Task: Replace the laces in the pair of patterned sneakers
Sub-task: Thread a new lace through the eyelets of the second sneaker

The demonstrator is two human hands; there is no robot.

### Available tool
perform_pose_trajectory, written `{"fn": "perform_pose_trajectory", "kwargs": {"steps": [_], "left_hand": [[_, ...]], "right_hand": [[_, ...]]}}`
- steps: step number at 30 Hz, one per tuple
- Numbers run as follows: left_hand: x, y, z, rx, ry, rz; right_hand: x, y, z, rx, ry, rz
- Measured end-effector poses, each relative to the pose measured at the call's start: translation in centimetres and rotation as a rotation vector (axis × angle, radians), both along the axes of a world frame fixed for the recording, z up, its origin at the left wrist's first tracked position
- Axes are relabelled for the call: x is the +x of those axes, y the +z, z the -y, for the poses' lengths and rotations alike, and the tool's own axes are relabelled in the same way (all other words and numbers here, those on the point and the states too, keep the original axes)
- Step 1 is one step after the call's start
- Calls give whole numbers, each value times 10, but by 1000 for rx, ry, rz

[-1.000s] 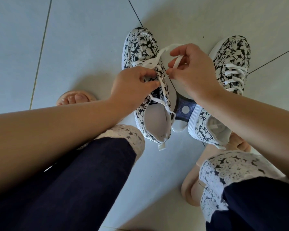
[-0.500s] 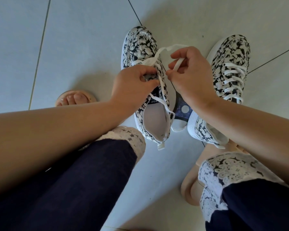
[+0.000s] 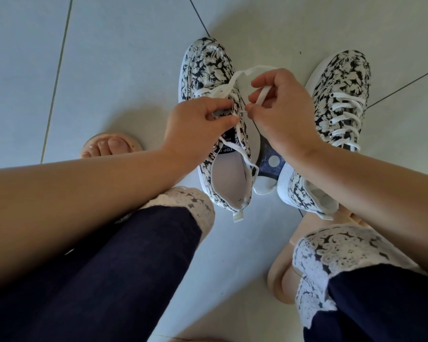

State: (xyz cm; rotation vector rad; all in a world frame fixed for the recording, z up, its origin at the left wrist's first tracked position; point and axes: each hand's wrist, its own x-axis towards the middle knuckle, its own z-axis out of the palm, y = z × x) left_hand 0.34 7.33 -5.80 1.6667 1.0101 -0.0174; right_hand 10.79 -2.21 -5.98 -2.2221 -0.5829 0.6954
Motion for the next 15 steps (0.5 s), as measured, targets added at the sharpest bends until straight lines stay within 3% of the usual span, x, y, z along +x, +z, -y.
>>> {"fn": "perform_pose_trajectory", "kwargs": {"steps": [15], "left_hand": [[4,8,1,6,-84,-79]], "right_hand": [[-5,6,8,10,65,32]]}}
